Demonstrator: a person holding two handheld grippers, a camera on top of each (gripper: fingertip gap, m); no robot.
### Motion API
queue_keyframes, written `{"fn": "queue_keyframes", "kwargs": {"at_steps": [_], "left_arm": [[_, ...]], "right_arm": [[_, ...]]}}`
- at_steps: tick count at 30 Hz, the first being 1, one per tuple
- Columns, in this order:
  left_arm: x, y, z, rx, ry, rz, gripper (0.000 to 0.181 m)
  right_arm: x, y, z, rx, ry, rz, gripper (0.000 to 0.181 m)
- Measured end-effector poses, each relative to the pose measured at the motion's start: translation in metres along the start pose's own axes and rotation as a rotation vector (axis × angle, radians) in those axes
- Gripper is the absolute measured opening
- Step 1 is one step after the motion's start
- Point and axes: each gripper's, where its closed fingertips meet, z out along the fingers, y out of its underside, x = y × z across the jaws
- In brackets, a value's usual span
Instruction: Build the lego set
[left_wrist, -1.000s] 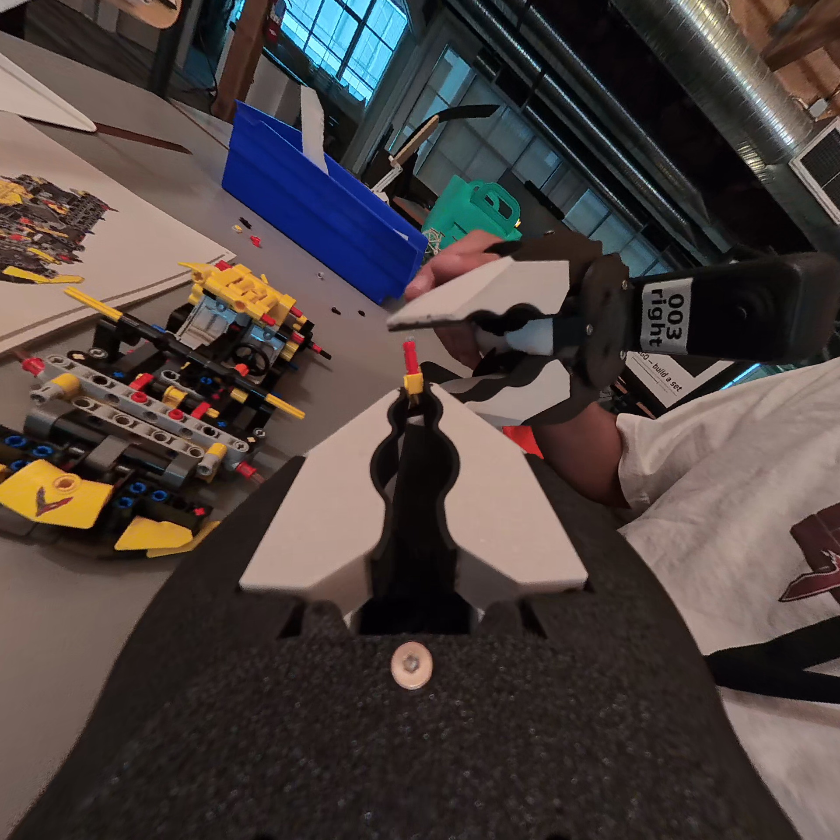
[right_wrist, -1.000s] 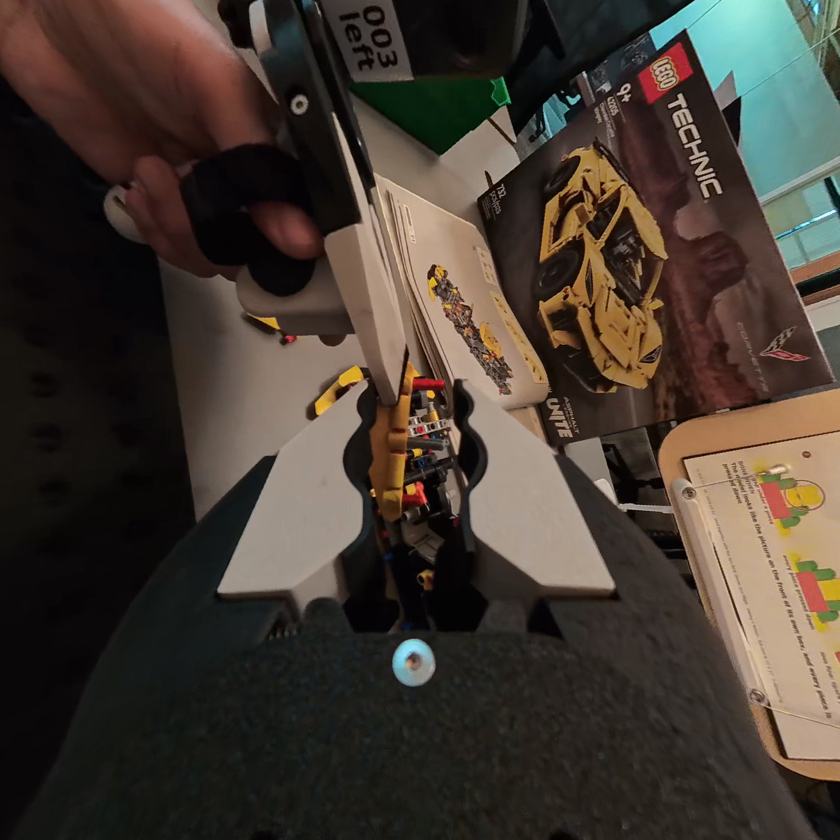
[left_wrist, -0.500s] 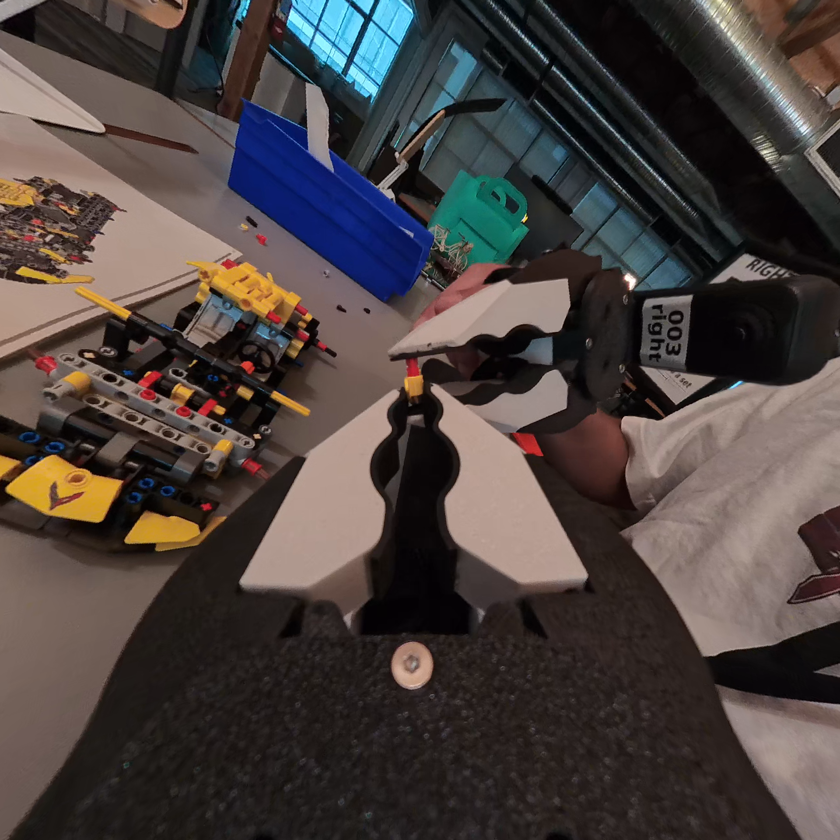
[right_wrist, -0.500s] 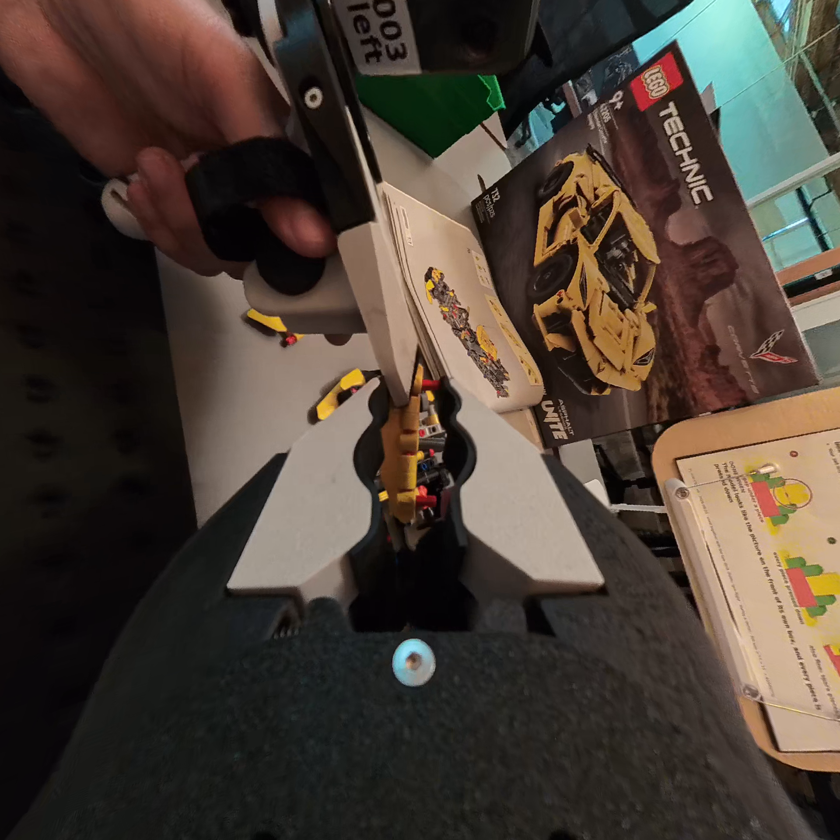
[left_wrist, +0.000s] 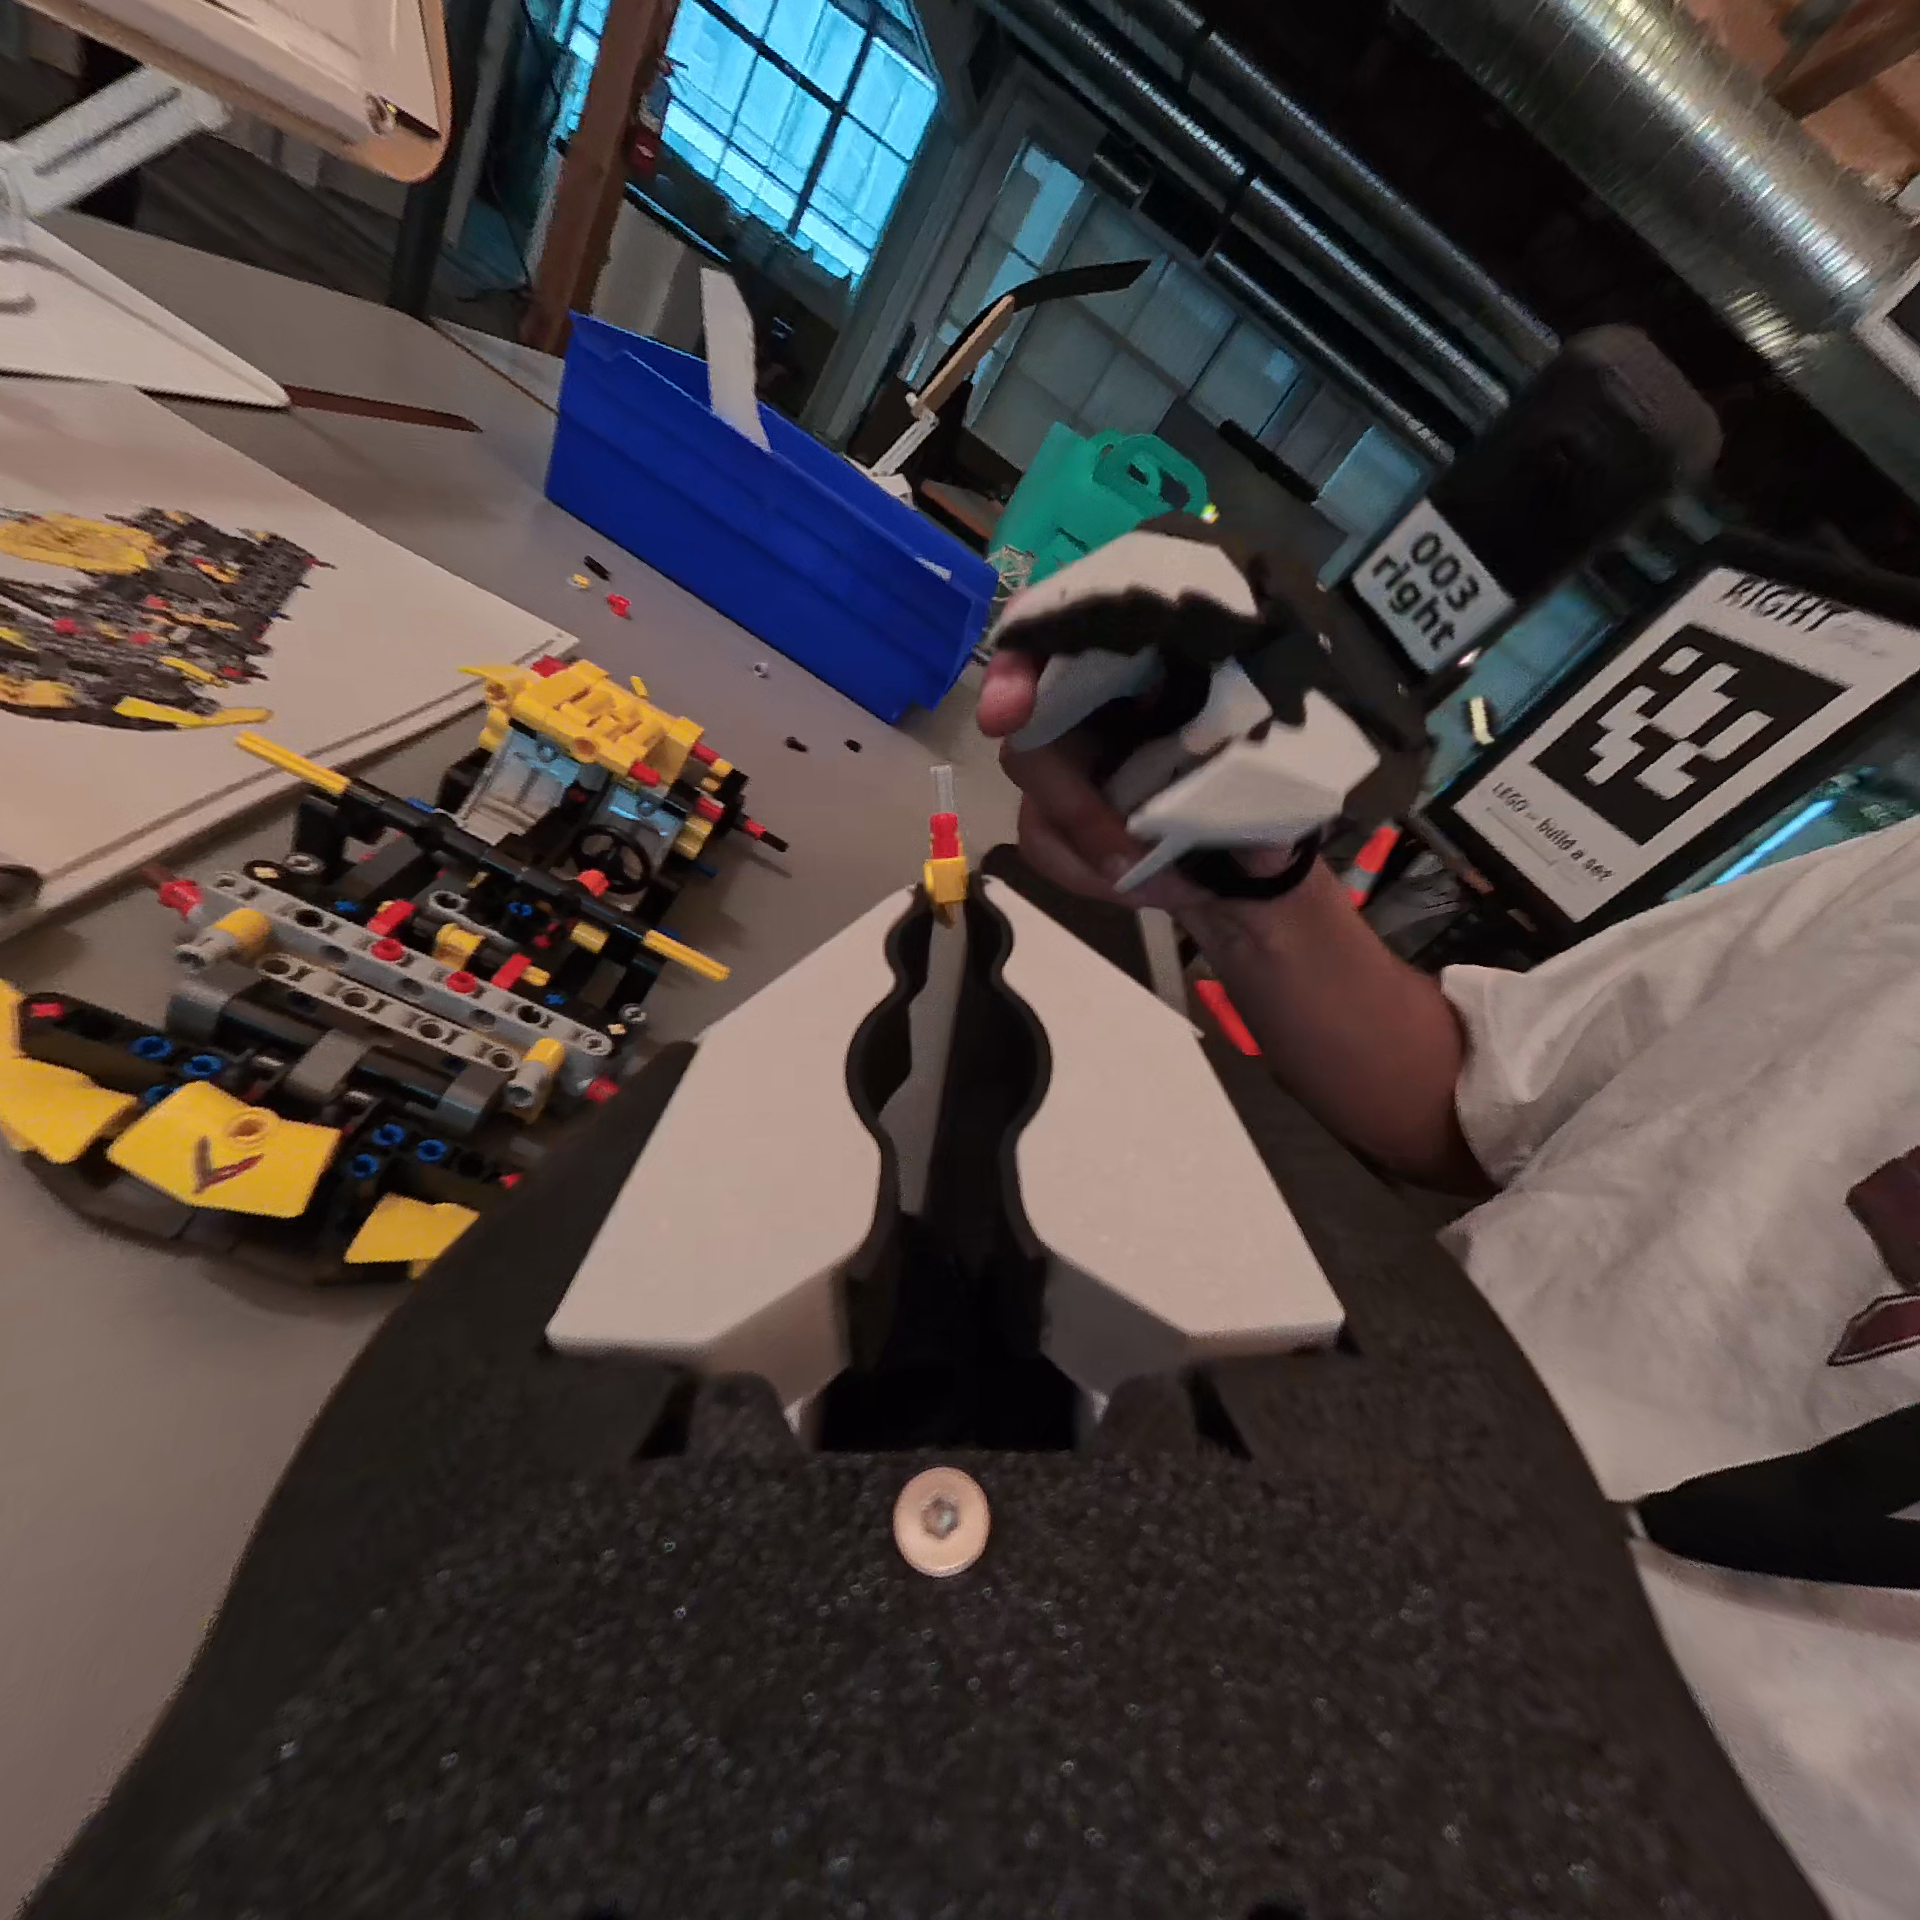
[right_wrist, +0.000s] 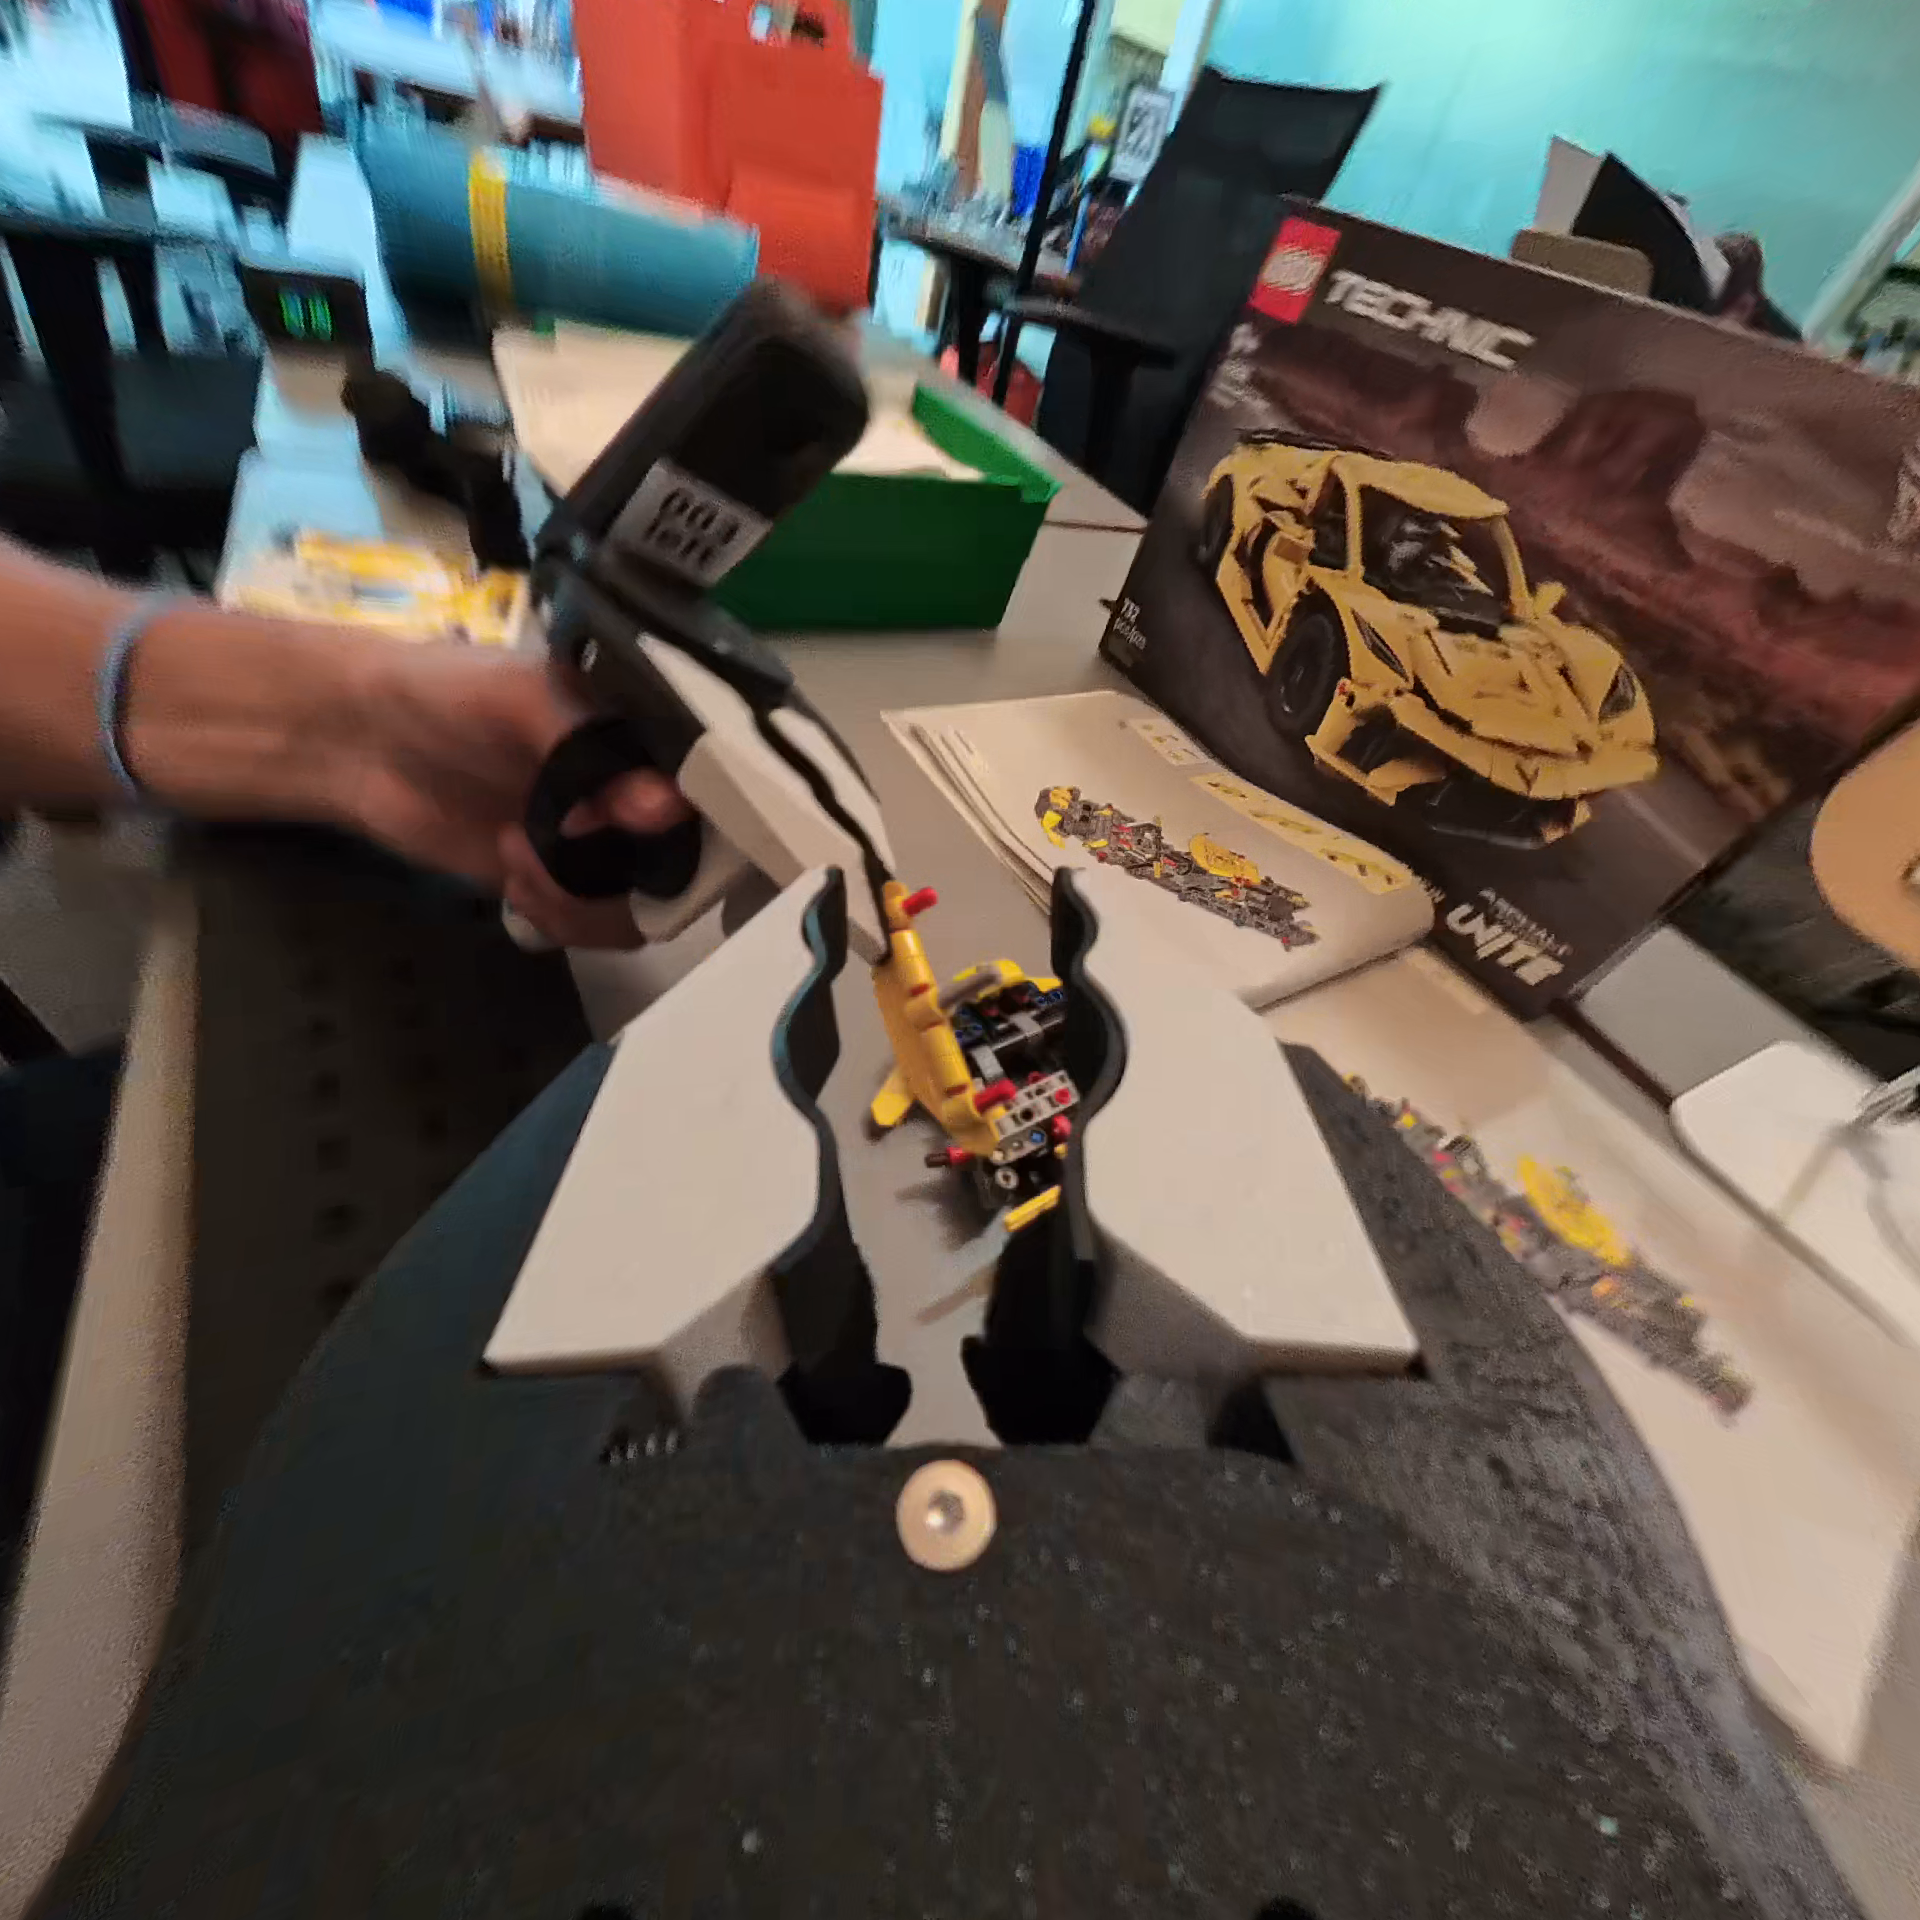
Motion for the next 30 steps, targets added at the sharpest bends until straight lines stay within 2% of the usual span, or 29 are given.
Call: {"fn": "queue_keyframes", "kwargs": {"at_steps": [4,7,9,12,14,17,19,22,27,30], "left_arm": [[-0.002,-0.009,-0.007,0.023,-0.060,0.115,0.006],[-0.013,-0.024,-0.024,0.046,-0.178,0.283,0.006],[-0.033,-0.042,-0.049,0.060,-0.333,0.454,0.006],[-0.074,-0.069,-0.106,0.096,-0.602,0.644,0.006],[-0.108,-0.075,-0.145,0.123,-0.777,0.613,0.006],[-0.138,-0.068,-0.165,0.162,-0.807,0.406,0.006],[-0.145,-0.066,-0.165,0.157,-0.804,0.382,0.006],[-0.146,-0.065,-0.160,0.123,-0.827,0.442,0.006],[-0.152,-0.055,-0.154,0.044,-0.849,0.450,0.007],[-0.153,-0.053,-0.157,0.041,-0.858,0.435,0.007]], "right_arm": [[0.031,0.014,-0.009,0.075,0.037,0.285,0.037],[0.039,0.025,-0.011,0.147,0.023,0.464,0.034],[0.039,0.033,-0.011,0.178,0.027,0.500,0.030],[0.038,0.046,-0.010,0.149,0.059,0.469,0.026],[0.048,0.048,-0.012,0.153,0.112,0.436,0.024],[0.068,0.054,-0.013,0.163,0.155,0.513,0.022],[0.079,0.059,-0.014,0.172,0.167,0.595,0.022],[0.091,0.065,-0.016,0.175,0.192,0.664,0.022],[0.099,0.070,-0.015,0.140,0.242,0.629,0.022],[0.096,0.071,-0.013,0.122,0.238,0.604,0.022]]}}
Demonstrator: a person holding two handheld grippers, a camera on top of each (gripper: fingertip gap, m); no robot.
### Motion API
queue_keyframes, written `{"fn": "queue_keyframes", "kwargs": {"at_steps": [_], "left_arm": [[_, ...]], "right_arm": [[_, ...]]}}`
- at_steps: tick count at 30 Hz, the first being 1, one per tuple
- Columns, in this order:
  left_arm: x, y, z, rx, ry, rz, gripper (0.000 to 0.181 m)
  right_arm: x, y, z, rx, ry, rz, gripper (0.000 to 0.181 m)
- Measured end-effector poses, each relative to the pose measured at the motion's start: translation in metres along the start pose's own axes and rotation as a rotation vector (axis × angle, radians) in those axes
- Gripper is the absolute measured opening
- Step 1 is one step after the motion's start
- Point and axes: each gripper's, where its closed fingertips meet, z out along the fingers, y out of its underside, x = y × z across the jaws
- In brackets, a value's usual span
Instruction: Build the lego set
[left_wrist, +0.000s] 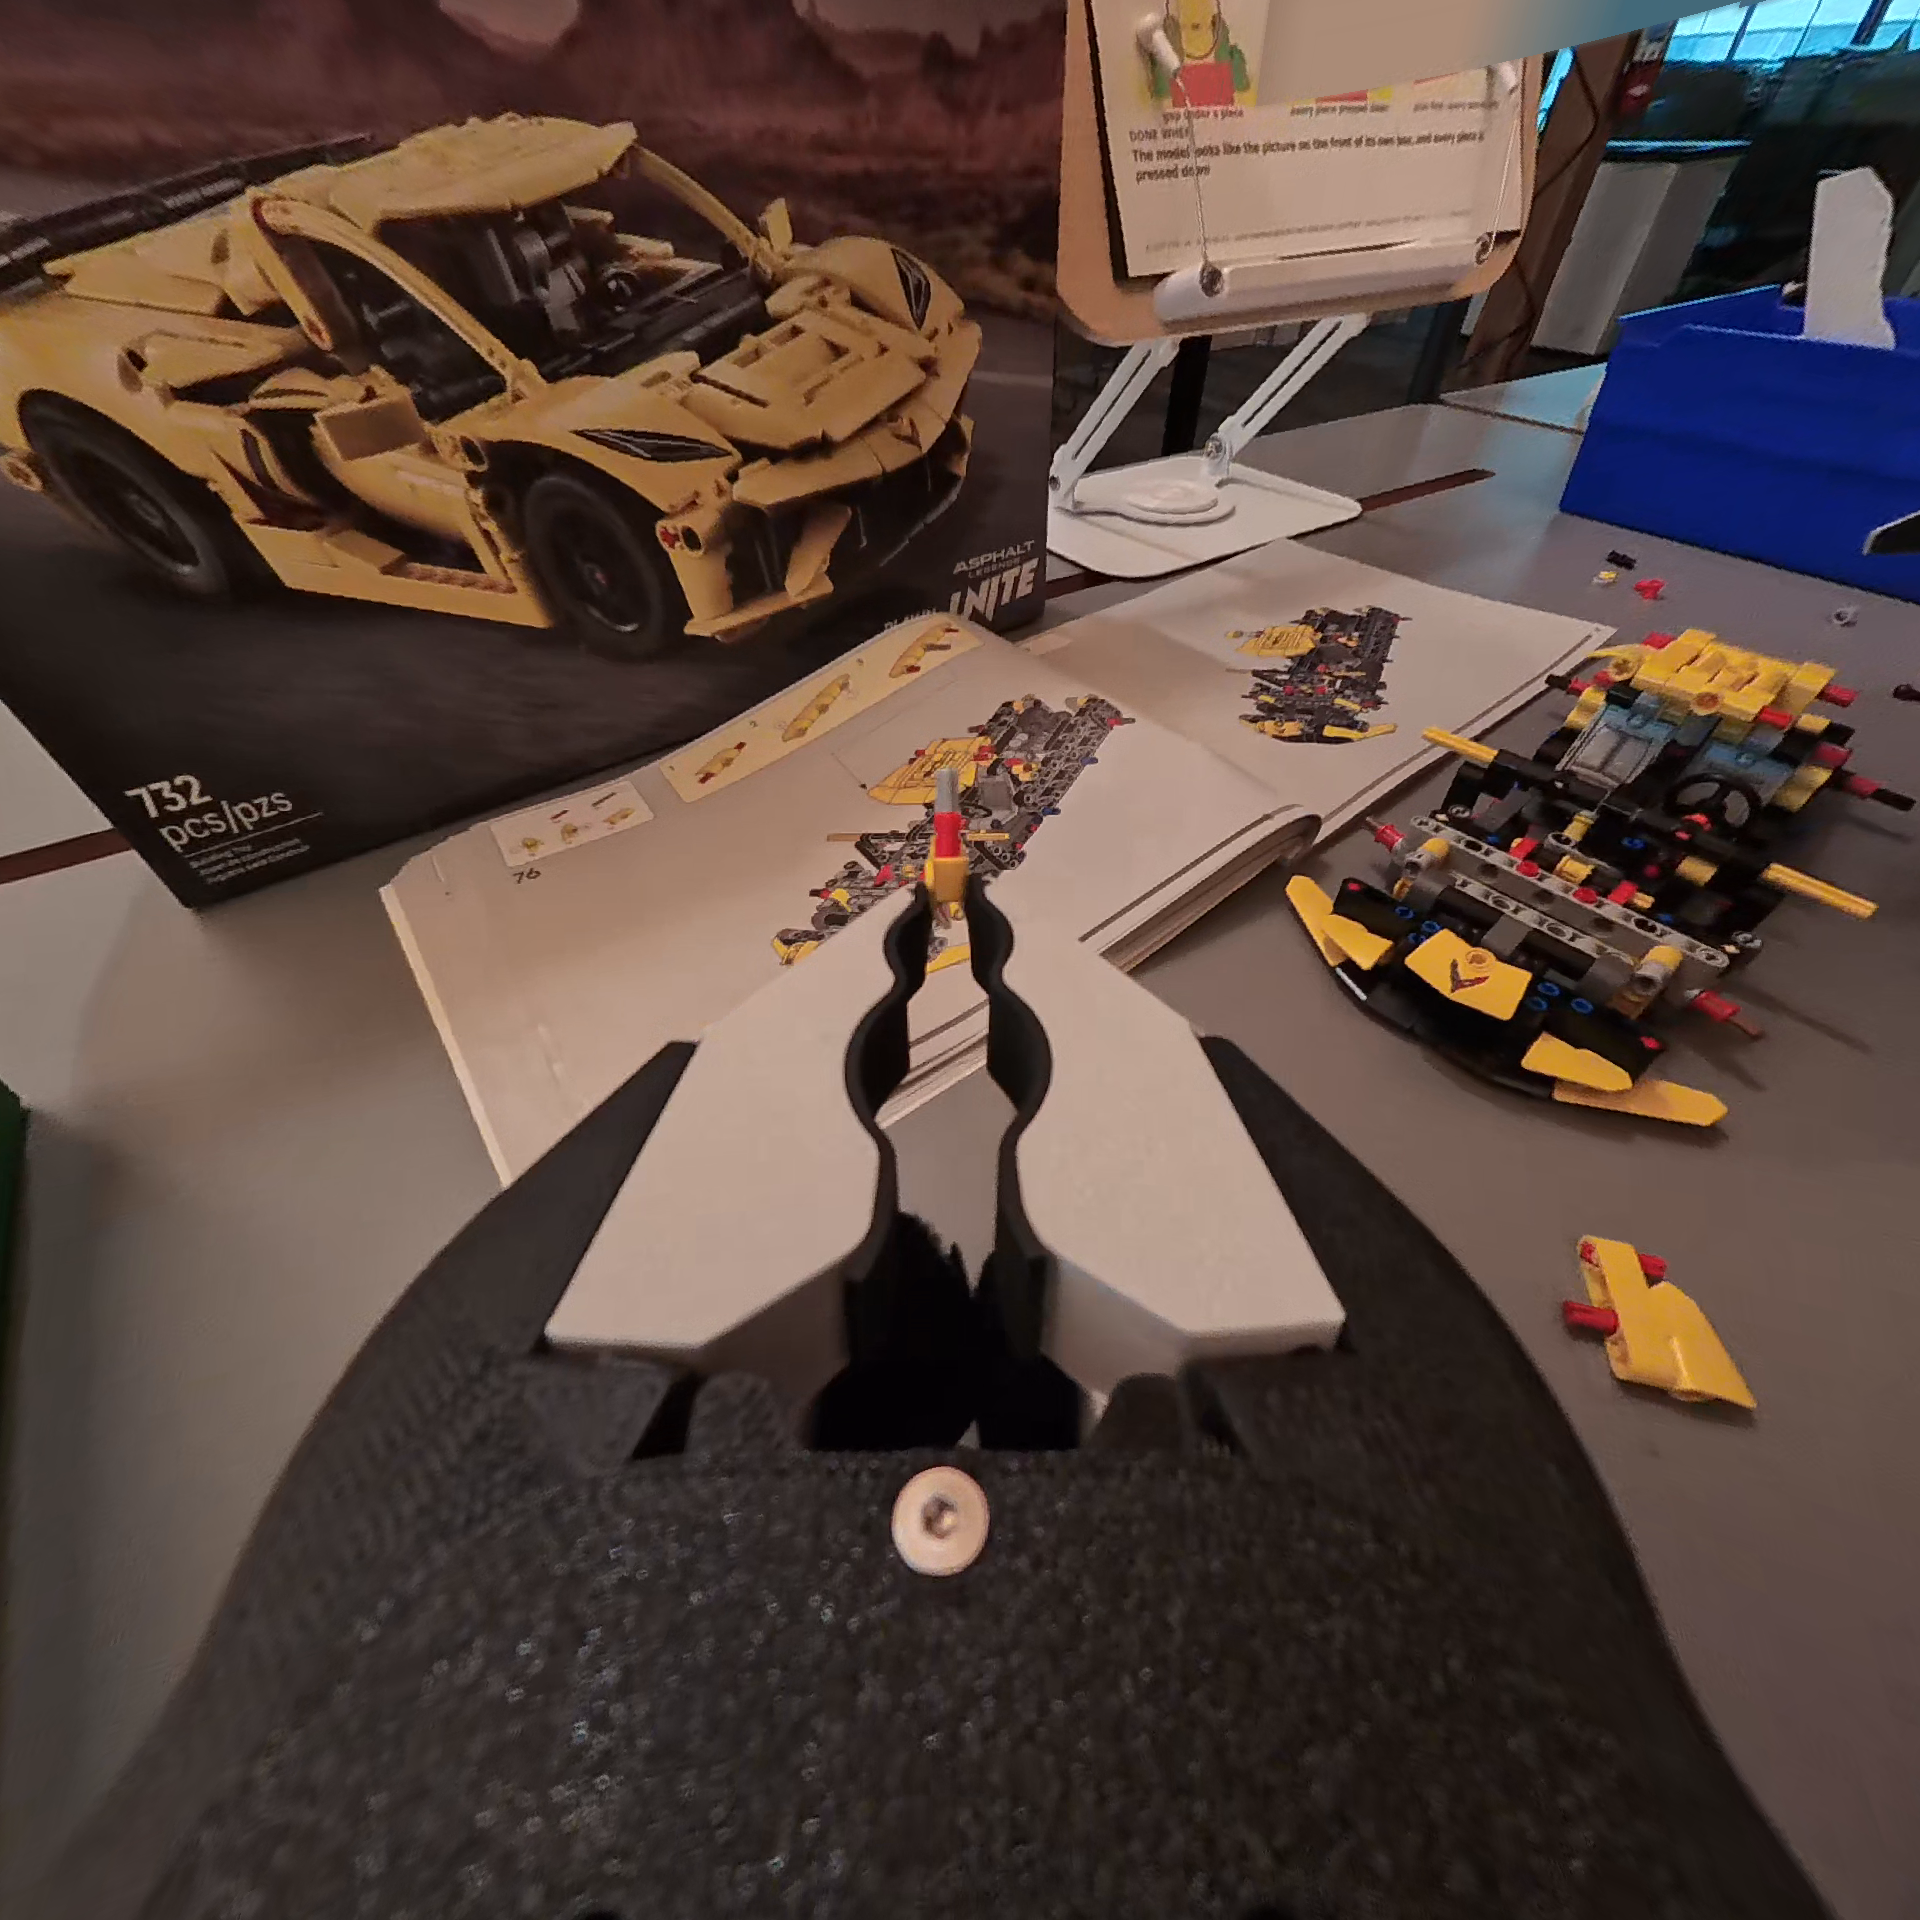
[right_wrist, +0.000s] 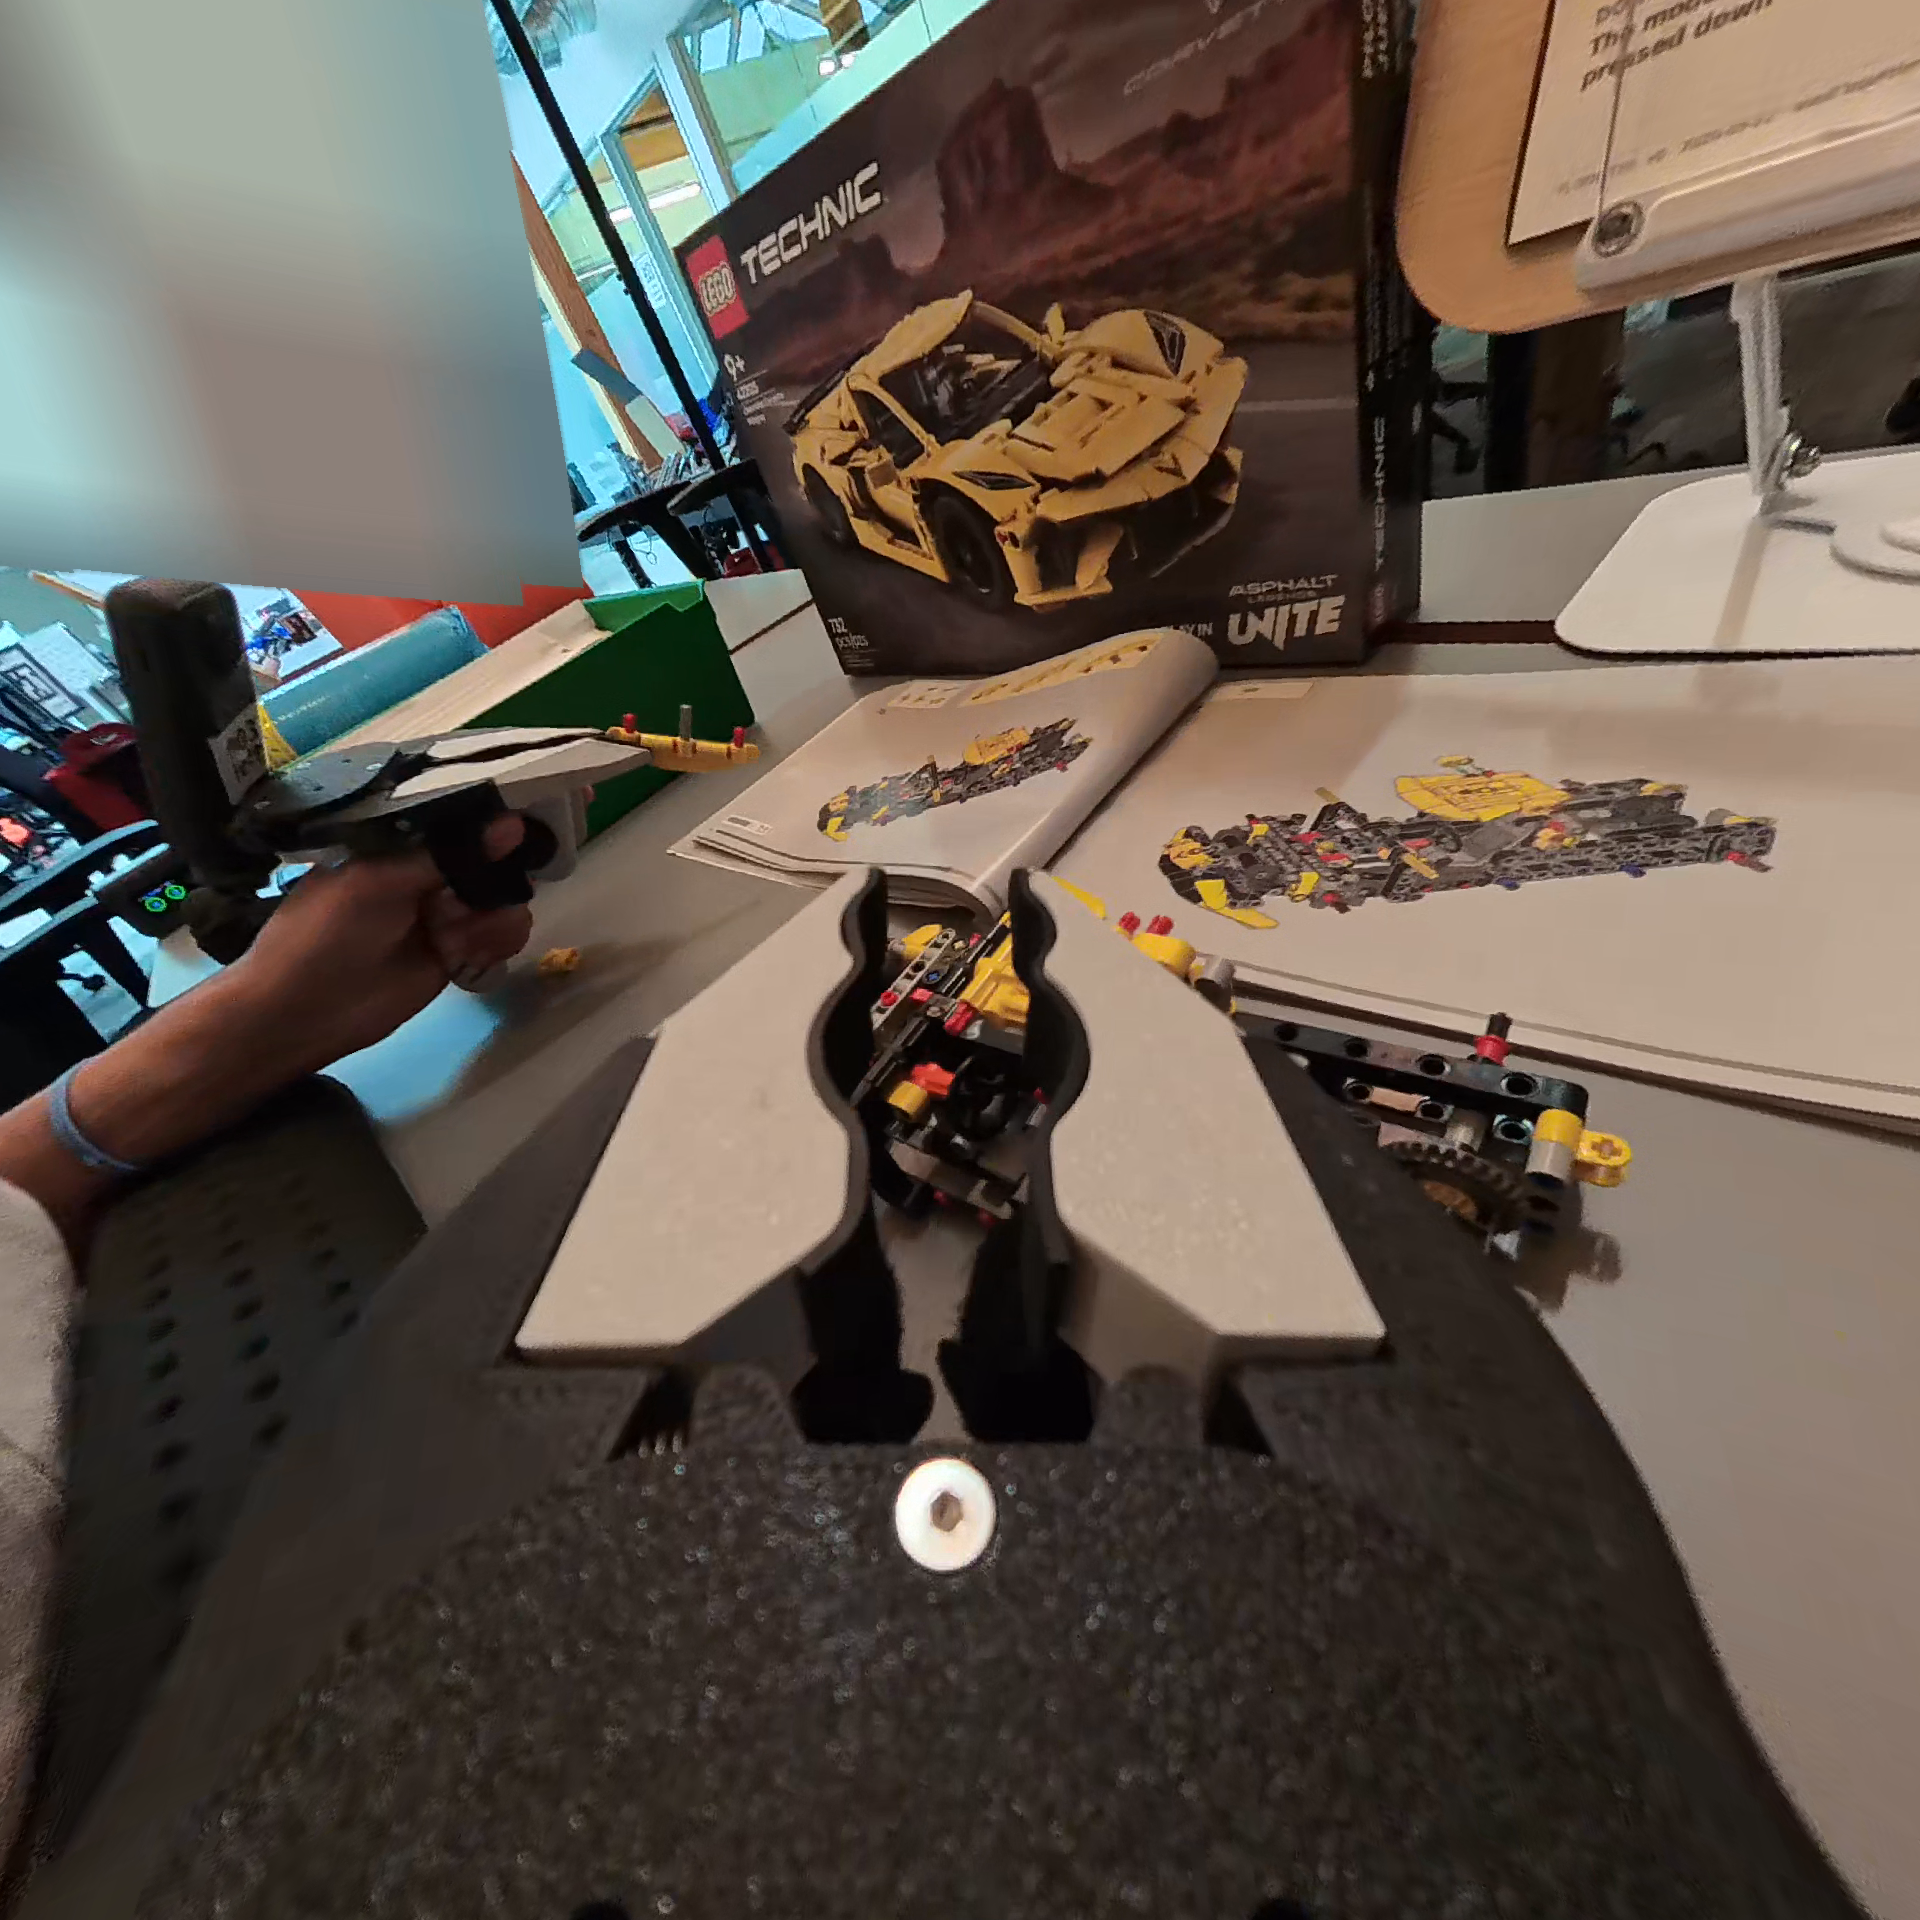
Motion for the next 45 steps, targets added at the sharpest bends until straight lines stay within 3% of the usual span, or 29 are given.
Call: {"fn": "queue_keyframes", "kwargs": {"at_steps": [12,18,22,25,28,31,36,41,45], "left_arm": [[0.018,0.002,0.004,-0.031,0.031,0.113,0.007],[0.034,-0.001,0.004,-0.024,0.023,0.307,0.007],[0.050,-0.012,0.002,-0.005,-0.048,0.575,0.007],[0.080,-0.032,-0.001,0.048,-0.118,0.869,0.007],[0.127,-0.046,-0.004,0.124,-0.176,1.213,0.006],[0.171,-0.052,-0.008,0.234,-0.225,1.489,0.006],[0.212,-0.050,-0.013,0.302,-0.210,1.555,0.007],[0.230,-0.051,-0.016,0.344,-0.243,1.586,0.007],[0.234,-0.049,-0.012,0.305,-0.195,1.491,0.007]], "right_arm": [[-0.002,0.006,0.004,-0.030,-0.006,-0.020,0.020],[0.002,0.005,0.000,-0.015,0.020,-0.019,0.021],[-0.012,0.010,0.000,-0.034,-0.035,-0.031,0.025],[-0.041,0.016,0.003,-0.061,-0.176,-0.019,0.026],[-0.084,0.020,0.007,-0.112,-0.416,0.180,0.033],[-0.102,0.006,0.010,-0.058,-0.529,0.382,0.032],[-0.116,0.005,0.009,-0.026,-0.588,0.494,0.035],[-0.117,0.004,0.003,0.006,-0.623,0.572,0.011],[-0.113,0.005,0.002,-0.001,-0.639,0.586,0.010]]}}
